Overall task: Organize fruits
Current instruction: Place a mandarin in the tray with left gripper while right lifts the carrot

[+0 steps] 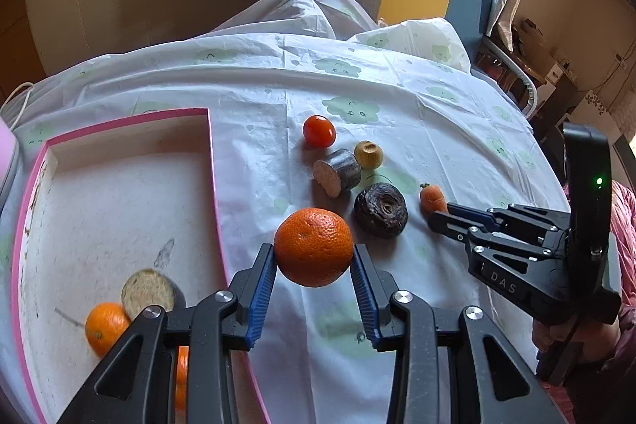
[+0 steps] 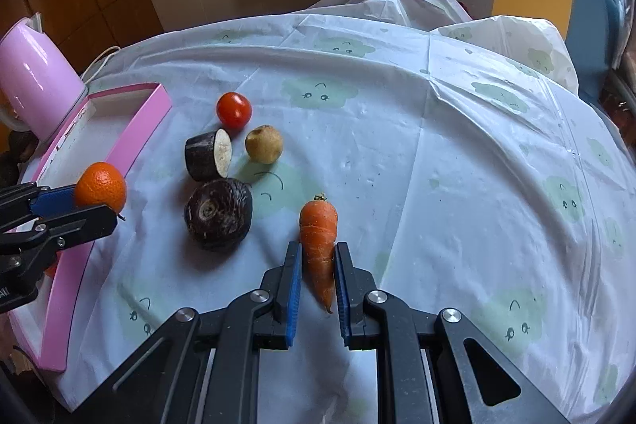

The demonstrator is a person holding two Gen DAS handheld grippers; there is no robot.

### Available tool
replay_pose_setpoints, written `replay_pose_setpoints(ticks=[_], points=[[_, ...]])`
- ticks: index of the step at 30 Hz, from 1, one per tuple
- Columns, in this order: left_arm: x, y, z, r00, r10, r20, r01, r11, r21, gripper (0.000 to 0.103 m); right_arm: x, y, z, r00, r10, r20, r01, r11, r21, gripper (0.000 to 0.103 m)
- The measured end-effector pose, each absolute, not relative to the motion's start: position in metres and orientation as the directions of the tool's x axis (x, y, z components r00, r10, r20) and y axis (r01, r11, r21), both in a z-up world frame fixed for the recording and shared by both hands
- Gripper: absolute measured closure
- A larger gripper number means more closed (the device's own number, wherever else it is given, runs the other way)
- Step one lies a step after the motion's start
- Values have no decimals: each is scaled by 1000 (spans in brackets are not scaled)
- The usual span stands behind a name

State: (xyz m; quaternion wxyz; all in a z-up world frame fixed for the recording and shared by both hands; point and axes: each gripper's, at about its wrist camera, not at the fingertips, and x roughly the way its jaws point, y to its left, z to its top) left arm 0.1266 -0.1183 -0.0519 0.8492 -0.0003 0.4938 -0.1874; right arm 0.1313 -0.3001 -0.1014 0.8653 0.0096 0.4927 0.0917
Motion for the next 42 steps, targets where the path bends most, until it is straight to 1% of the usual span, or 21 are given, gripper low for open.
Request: replay_pose_setpoints(ticks=[8, 18, 25, 31, 35, 42], points=[[104, -103, -43, 459, -323, -828, 294, 934, -201, 64, 105, -294, -102, 484, 180, -856, -136, 982, 129, 87], [84, -68, -31, 508, -307, -805, 233, 948, -215, 64, 107, -301, -104, 465, 208, -860, -70, 978, 199, 86], [74, -34, -25, 544, -281, -790, 169, 960, -225, 64, 104, -294, -104, 481, 165, -861, -79, 986, 145, 86], [70, 8, -29, 565, -240, -790, 82, 968, -236, 64, 103, -288, -104, 484, 127, -866, -75, 992, 103, 86], [77, 38, -40, 560, -187, -807, 0, 974, -225, 64, 102, -287, -103, 487, 113, -866, -74, 993, 88, 86], [87, 57, -58, 534, -131, -836, -74, 977, -200, 64, 102, -283, -103, 489, 89, -868, -75, 995, 60, 86]])
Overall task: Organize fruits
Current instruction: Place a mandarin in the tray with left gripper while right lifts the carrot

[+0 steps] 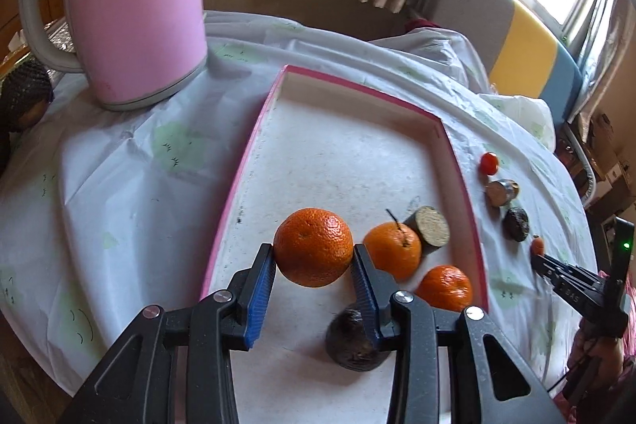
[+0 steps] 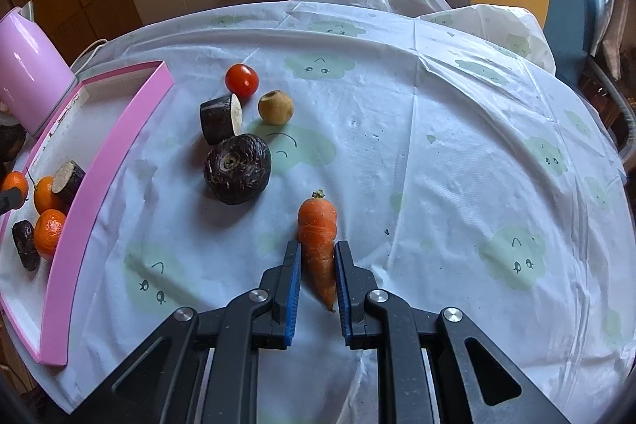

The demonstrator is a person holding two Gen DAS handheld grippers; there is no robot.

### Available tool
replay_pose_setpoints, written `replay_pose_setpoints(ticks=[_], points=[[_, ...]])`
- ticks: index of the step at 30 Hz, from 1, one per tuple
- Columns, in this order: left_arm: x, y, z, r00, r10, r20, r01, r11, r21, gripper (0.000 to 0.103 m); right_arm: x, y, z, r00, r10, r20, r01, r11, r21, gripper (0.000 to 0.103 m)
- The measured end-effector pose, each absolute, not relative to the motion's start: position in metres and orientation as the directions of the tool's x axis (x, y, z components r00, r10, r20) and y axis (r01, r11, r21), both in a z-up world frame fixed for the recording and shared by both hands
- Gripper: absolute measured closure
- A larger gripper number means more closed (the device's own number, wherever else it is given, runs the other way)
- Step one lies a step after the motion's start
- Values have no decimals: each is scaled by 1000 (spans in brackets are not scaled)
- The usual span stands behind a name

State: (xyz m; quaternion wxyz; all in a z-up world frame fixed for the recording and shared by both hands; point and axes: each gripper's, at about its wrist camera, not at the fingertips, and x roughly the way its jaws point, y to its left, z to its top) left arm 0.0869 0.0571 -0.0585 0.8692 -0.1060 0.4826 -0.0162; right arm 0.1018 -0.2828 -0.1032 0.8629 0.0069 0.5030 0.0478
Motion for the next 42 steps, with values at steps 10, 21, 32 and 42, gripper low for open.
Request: replay_pose_setpoints(ticks=[10, 21, 32, 42], points=[[78, 59, -53, 551, -91, -830, -108, 978, -179, 59, 102, -281, -103, 491, 76, -868, -80, 996, 42, 86], [58, 50, -35, 589, -89, -803, -78, 983, -165, 59, 95, -278, -100, 515, 74, -854, -63, 997, 49, 87], [47, 47, -36, 590, -95, -802, -76, 982, -173, 59, 77, -249, -66, 564, 200, -801, -155, 979, 135, 87], [41, 53, -37, 592, -105, -799, -87, 977, -193, 59, 61, -179, -43, 514, 393, -763, -348, 908, 234, 87]])
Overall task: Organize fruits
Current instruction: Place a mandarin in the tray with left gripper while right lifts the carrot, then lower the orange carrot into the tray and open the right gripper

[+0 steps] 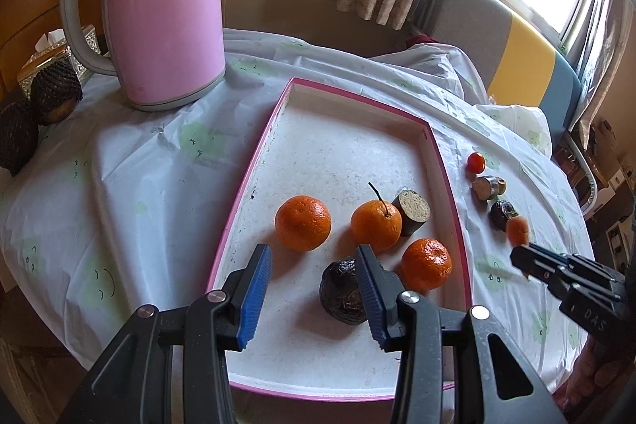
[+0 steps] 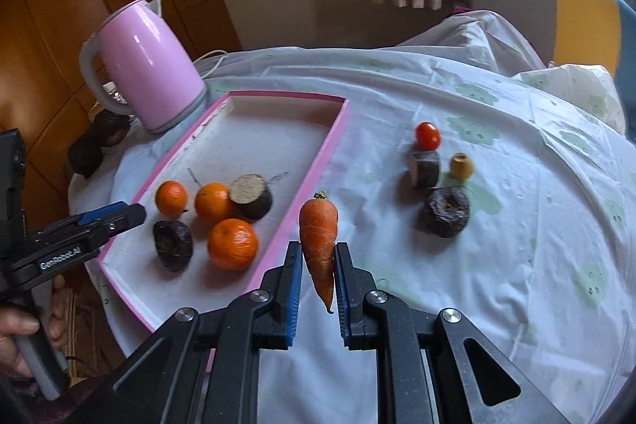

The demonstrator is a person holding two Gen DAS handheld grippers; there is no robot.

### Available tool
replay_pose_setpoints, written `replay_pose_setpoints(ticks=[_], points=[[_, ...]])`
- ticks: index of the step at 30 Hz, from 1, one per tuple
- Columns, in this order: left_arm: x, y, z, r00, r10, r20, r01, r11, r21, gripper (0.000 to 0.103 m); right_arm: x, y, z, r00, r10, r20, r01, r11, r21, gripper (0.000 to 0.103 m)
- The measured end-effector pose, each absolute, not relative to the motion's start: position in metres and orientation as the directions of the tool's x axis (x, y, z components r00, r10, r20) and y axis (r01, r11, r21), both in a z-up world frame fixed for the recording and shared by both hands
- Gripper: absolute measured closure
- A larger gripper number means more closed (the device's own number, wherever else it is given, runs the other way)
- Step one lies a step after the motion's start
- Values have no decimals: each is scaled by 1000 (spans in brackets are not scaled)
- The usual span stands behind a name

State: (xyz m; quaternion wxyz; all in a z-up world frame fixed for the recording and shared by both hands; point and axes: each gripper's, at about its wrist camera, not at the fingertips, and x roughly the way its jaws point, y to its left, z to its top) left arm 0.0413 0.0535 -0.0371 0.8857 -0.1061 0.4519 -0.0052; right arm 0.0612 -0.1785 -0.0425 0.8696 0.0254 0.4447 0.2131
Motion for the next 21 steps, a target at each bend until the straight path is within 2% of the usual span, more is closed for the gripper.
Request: replay_pose_setpoints(ticks=[9, 21], points=[[39, 65, -34, 610, -81, -788, -113, 976, -188, 59, 50, -117, -46, 406, 503, -763, -476, 829, 293, 87], [35, 62, -37, 605, -86, -792, -102, 978, -184, 59, 53, -81, -68, 349, 497, -794, -511, 812, 283, 86]])
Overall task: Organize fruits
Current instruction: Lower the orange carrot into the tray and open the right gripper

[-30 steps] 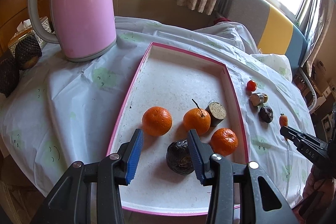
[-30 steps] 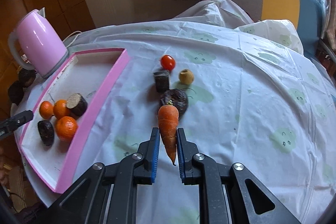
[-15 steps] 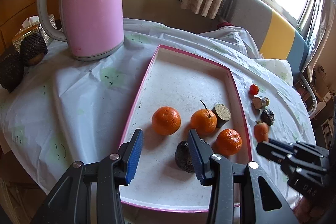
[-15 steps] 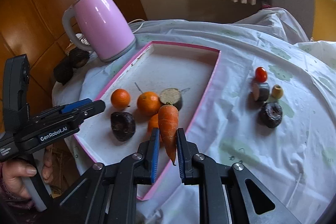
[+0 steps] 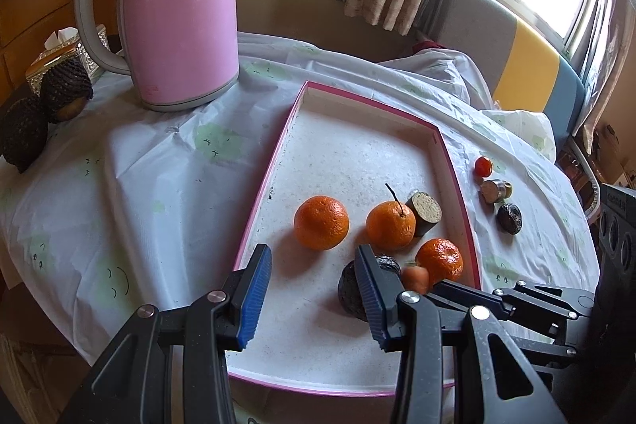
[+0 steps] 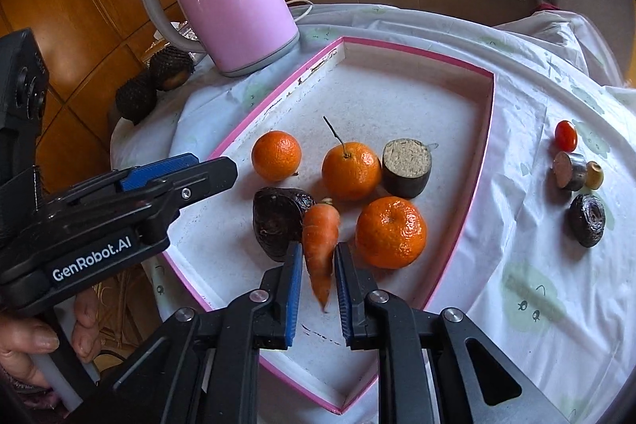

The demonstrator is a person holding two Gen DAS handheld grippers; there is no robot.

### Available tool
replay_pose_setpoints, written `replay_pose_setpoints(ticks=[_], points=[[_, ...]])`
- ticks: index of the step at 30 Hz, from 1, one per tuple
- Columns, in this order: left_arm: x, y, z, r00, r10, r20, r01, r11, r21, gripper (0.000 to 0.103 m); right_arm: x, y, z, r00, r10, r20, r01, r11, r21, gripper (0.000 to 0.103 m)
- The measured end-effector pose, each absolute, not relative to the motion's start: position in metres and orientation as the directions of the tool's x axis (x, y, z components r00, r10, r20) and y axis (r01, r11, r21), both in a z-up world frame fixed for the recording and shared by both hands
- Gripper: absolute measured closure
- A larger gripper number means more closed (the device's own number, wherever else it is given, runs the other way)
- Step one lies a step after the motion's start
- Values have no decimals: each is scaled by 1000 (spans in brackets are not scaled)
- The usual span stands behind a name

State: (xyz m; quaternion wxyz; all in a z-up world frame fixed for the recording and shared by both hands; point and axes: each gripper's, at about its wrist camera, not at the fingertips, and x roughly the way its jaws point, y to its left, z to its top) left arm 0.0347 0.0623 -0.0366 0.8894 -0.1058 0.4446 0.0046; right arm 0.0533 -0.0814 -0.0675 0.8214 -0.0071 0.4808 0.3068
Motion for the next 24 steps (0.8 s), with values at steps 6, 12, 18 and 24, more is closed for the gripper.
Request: replay_pose_setpoints(ticks=[6, 12, 18, 24], points=[[34, 57, -35, 605, -94, -791, -89, 979, -184, 59, 51, -88, -65, 367, 495, -788, -500, 819, 282, 86], [32, 51, -34, 608, -99, -788, -71, 981, -178, 59, 48, -96, -59, 400, 492, -773, -481, 831, 280, 86], [30, 42, -32, 605, -110, -788, -43, 984, -170, 59, 48, -108, -53, 450, 472, -758, -445, 855, 268, 86], [28, 29, -32, 602, -124, -789, -9, 987, -161, 59, 48, -124, -49, 488, 447, -750, -404, 877, 260, 86]])
